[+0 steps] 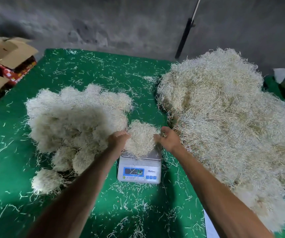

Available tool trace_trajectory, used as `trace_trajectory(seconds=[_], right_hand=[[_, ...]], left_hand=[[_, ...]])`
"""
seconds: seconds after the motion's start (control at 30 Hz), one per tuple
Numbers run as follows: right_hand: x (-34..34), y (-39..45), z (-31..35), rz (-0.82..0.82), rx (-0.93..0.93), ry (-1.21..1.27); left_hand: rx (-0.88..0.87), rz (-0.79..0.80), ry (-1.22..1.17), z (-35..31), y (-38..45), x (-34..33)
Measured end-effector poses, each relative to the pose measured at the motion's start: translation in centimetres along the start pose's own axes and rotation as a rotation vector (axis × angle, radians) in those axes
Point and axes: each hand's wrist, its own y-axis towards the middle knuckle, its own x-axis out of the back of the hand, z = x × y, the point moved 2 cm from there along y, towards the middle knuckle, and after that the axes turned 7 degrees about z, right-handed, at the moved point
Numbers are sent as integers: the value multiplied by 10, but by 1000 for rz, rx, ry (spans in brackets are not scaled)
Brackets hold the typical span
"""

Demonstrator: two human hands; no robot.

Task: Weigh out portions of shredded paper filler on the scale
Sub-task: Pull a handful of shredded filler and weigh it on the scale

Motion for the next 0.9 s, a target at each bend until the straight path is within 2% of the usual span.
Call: trace_trajectory(seconds=[0.13,0.27,0.5,0.6,0.9], right_hand=[[6,-1,-16,-166,21,60],[2,-7,-24,-175,55,65],[-7,-30,-27,-135,100,55],[-6,-37,-25,-130,106,73],[-11,-39,-19,-128,109,97]], left_hand=[[-219,-78,190,9,-4,10],[-315,-118,244,16,-16,17],[-204,-47,189,32,-42,21],[-198,-21,249,35,-56,26],[-151,-48,71,37,-77,34]])
